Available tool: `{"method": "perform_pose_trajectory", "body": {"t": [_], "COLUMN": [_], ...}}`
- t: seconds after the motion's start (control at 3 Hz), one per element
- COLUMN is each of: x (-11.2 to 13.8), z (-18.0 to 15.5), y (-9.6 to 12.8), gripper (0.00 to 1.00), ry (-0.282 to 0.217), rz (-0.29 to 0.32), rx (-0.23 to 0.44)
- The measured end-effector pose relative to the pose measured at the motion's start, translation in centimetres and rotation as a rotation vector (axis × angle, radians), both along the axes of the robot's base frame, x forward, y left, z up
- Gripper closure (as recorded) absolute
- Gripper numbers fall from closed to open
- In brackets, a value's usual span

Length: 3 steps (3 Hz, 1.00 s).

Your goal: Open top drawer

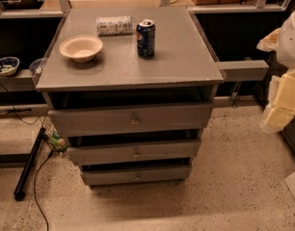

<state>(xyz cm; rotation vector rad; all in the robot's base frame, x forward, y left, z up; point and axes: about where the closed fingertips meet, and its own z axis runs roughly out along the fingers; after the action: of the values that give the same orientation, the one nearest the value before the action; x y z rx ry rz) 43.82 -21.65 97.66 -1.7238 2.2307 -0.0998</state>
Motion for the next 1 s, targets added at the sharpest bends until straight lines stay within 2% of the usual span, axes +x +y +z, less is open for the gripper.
{"method": "perform_pose_trajectory", "body": {"t": [0.33,0.67,1.0], "x": [0.0,-0.5,-3.1], "z": [0.0,0.8,-1.4], "y": [0.0,0.2,-0.7], "gripper": [0.0,0.0,0.0], "ry": [-0.001,-0.042,-0.055], "rz": [0.0,-0.017,-0.07], "rx": [0.0,0.012,0.038]}}
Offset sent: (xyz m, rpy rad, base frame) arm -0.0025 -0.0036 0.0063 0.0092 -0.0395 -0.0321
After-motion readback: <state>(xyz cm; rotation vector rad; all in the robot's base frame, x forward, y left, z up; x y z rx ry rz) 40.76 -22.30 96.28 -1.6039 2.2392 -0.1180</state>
